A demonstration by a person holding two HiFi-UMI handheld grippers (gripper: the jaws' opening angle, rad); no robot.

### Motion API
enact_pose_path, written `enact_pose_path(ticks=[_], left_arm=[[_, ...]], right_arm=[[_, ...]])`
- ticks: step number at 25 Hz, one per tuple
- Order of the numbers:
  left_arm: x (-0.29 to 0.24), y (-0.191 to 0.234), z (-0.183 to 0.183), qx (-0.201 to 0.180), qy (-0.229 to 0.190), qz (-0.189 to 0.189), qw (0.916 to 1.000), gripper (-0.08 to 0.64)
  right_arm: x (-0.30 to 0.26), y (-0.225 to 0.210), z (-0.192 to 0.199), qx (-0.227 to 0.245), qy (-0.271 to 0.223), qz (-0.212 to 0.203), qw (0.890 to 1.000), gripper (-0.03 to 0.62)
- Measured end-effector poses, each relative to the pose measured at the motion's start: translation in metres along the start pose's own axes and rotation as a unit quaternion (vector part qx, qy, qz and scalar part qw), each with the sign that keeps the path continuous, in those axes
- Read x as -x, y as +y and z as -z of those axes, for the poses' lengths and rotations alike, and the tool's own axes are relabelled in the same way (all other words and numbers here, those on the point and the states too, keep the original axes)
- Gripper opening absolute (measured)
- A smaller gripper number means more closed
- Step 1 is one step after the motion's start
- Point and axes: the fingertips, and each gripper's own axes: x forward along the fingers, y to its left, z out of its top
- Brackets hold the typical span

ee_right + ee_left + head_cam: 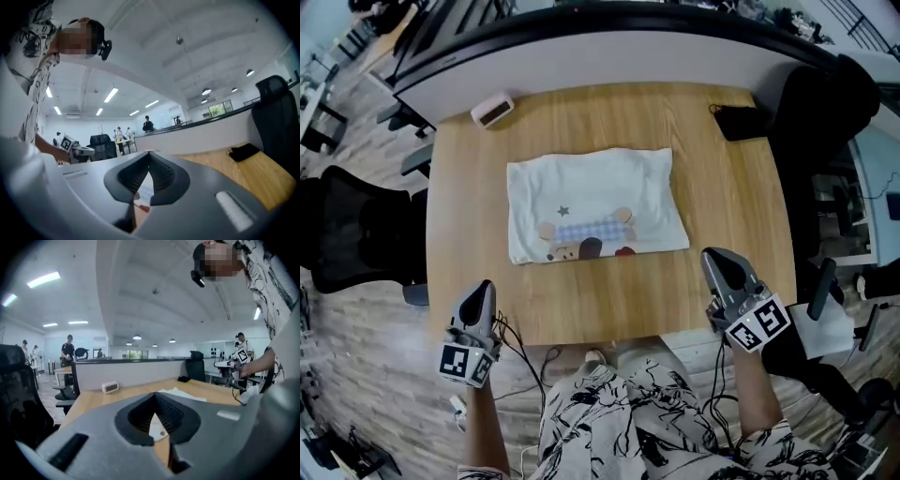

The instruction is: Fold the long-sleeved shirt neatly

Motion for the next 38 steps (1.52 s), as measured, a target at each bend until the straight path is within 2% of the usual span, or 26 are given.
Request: enact_pose_path(ticks=[4,7,9,13,16,18,24,26,30,33,38], left_arm=[[0.066,-0.026,-0.041,-0.01,-0.078,-0.001,0.9969,0.008],[0.114,-0.04,-0.059,-0.016,-0.129,-0.007,0.9915,0.006],[0.143,-0.045,-0.069,-0.017,-0.159,-0.02,0.987,0.006],[0.189,-0.045,-0.084,0.027,-0.19,-0.055,0.9799,0.005],[0.212,-0.04,-0.088,0.043,-0.186,-0.086,0.9777,0.005],[0.223,-0.044,-0.091,0.043,-0.189,-0.083,0.9776,0.006],[0.254,-0.075,-0.099,-0.011,-0.189,-0.064,0.9798,0.005],[0.261,-0.079,-0.1,-0.024,-0.183,-0.074,0.9799,0.003],[0.277,-0.078,-0.093,-0.01,-0.176,-0.104,0.9788,0.003],[0.286,-0.075,-0.089,0.002,-0.165,-0.128,0.978,0.004],[0.296,-0.082,-0.093,-0.008,-0.153,-0.152,0.9765,0.005]], right_arm=[[0.042,0.051,-0.047,0.039,-0.076,0.052,0.995,0.012],[0.072,0.089,-0.067,0.076,-0.111,0.081,0.988,0.011],[0.09,0.112,-0.073,0.074,-0.124,0.09,0.985,0.011],[0.132,0.151,-0.08,0.081,-0.136,0.119,0.98,0.012],[0.157,0.174,-0.081,0.097,-0.129,0.14,0.977,0.012],[0.173,0.184,-0.082,0.109,-0.124,0.155,0.974,0.012],[0.212,0.206,-0.087,0.115,-0.132,0.183,0.967,0.012],[0.22,0.211,-0.089,0.116,-0.132,0.189,0.966,0.009],[0.237,0.213,-0.09,0.118,-0.124,0.201,0.964,0.003],[0.25,0.209,-0.095,0.103,-0.131,0.202,0.965,0.005],[0.268,0.198,-0.101,0.103,-0.138,0.199,0.965,0.006]])
